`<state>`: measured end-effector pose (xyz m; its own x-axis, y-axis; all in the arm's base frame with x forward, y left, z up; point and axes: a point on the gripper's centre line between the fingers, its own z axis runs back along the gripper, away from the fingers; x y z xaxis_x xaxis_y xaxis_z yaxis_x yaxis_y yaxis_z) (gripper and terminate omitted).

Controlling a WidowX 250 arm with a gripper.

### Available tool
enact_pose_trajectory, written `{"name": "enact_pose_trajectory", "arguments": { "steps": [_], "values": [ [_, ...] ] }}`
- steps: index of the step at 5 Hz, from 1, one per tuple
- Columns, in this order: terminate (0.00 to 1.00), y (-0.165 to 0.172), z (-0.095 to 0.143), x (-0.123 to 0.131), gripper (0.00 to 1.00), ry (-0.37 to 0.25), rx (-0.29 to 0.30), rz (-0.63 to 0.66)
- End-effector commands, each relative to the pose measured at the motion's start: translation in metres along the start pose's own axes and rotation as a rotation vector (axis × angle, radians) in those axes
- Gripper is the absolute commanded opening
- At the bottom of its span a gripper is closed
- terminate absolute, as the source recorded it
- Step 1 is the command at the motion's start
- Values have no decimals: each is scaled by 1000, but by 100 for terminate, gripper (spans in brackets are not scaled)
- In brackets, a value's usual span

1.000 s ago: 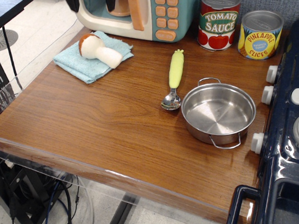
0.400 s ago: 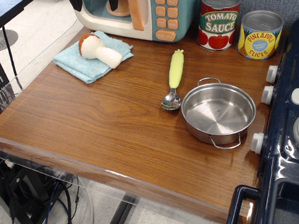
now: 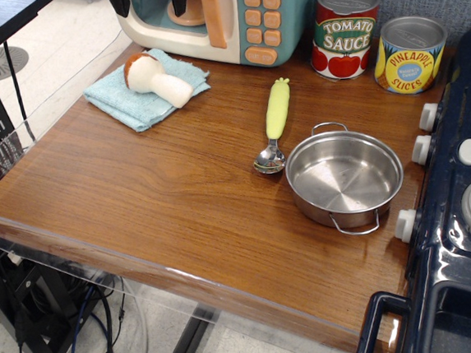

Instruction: Place the mushroom on top of the cloth.

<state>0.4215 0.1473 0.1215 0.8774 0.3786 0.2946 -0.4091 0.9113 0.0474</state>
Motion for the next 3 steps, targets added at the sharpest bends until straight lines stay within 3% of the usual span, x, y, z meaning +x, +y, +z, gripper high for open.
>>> {"name": "enact_pose_trajectory", "arguments": {
  "steps": [1, 2, 3],
  "values": [
    [0, 0, 34, -5, 100, -71, -4, 3],
    [0, 0, 34, -5, 100, -71, -4, 3],
    [100, 0, 34, -5, 100, -71, -4, 3]
  ]
}}
